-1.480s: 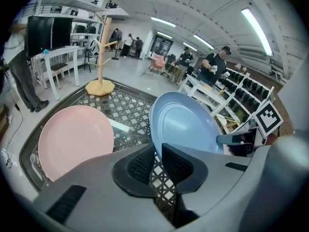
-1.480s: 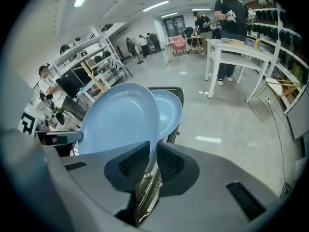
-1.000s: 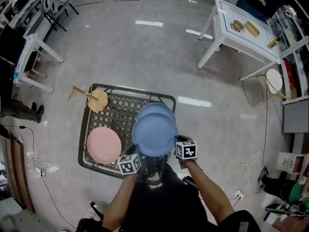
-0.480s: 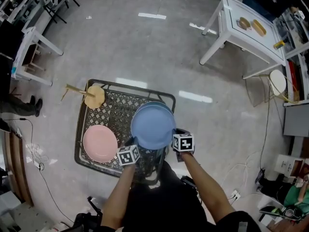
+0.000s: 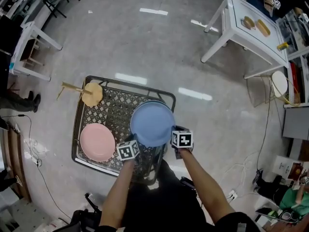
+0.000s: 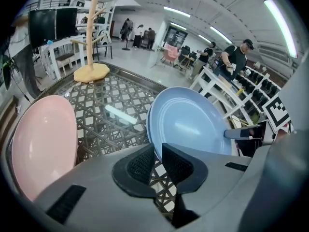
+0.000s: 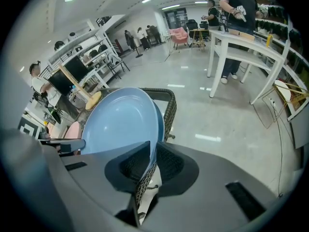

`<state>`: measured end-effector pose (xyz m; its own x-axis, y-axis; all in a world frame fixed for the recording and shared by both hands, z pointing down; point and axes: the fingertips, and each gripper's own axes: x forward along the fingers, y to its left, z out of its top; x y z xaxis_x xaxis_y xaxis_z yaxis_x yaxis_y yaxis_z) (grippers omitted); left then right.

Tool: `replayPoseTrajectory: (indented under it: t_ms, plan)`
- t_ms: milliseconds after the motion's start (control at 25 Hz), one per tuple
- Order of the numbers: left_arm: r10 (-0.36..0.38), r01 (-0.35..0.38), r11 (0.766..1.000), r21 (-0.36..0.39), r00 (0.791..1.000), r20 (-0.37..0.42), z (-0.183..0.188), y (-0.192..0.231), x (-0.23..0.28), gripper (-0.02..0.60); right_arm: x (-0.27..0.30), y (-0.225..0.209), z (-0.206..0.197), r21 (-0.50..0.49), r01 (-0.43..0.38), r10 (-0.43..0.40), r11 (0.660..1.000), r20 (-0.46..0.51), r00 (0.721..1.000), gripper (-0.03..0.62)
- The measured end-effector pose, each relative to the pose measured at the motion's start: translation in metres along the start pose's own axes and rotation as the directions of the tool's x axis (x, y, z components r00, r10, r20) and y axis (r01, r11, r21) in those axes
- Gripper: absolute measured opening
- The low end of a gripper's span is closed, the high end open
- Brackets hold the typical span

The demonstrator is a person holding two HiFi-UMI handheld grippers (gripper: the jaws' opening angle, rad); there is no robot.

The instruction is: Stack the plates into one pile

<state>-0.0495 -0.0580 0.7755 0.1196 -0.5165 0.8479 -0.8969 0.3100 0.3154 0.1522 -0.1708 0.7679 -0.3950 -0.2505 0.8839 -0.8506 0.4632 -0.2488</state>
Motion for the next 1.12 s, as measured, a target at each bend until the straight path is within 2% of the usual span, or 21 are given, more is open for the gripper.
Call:
replayPoseTrajectory:
  t_ms: [360, 800, 1120]
  plan:
    - [0.028, -0.028, 1.000, 0.006, 0.999, -0.031, 0.000, 0.002, 0.013, 0.060, 0.011, -0.005, 0.000, 0.003, 0.018, -0.018, 1.000, -0.013, 1.000, 0.040]
    - [0.027, -0.026, 0.999, 0.037, 0.999, -0.040, -0.003, -0.003, 0.015, 0.064, 0.012, -0.004, 0.000, -0.059, 0.050, -0.050, 0.997, 0.017, 0.999, 0.061]
    - [0.018, -0.018, 0.999, 0.040, 1.000, -0.016, -0.001, -0.008, 0.008, 0.109, 0.002, 0.001, 0.000, -0.077, 0.060, -0.055, 0.995, 0.062, 0.997, 0.101]
